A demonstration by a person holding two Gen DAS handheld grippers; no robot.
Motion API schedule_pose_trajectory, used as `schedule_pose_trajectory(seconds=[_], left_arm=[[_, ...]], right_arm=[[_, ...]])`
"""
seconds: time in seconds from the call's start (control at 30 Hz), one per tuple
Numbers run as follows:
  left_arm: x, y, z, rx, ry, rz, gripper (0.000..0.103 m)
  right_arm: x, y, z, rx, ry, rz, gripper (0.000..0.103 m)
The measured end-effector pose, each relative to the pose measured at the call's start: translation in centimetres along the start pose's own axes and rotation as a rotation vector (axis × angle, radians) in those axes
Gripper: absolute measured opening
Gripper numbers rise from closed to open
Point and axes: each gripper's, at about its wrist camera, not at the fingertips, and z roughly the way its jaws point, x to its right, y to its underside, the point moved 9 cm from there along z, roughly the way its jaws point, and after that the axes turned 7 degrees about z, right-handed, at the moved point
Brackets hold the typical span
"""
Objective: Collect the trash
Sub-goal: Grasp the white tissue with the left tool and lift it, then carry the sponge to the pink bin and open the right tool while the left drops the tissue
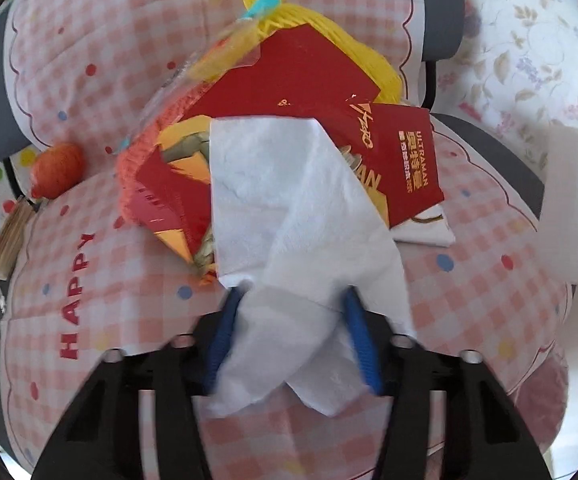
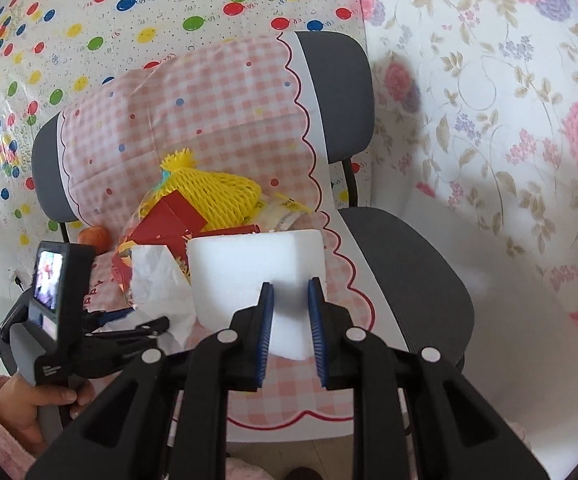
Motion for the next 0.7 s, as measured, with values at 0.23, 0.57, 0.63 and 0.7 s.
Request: schedule_pose_trajectory(seconds=[0.23, 0.57, 0.63, 0.7], left_arm=[[-2.2, -0.1, -7.4, 0.144, 0.145, -0.021, 0.006], [-1.5, -4.9, -18.2, 0.384, 0.043, 0.074, 0.006], [0.9, -4.5, -18.0, 0.391, 0.056, 0.108, 0.007], [3.9, -3.6, -17.4, 0.387, 0.092, 0.136, 0.007]], right_arm=[[0.7, 0.2, -1.8, 0.018, 0.015, 0.027, 0.018], [4.2, 0.1, -6.2, 0.074, 0.078, 0.111, 0.019], [5.5, 0.7, -7.1, 0.074, 0.116, 0.120, 0.019], [7.1, 1.7, -8.1, 0.069, 0.164, 0.125, 0.019]])
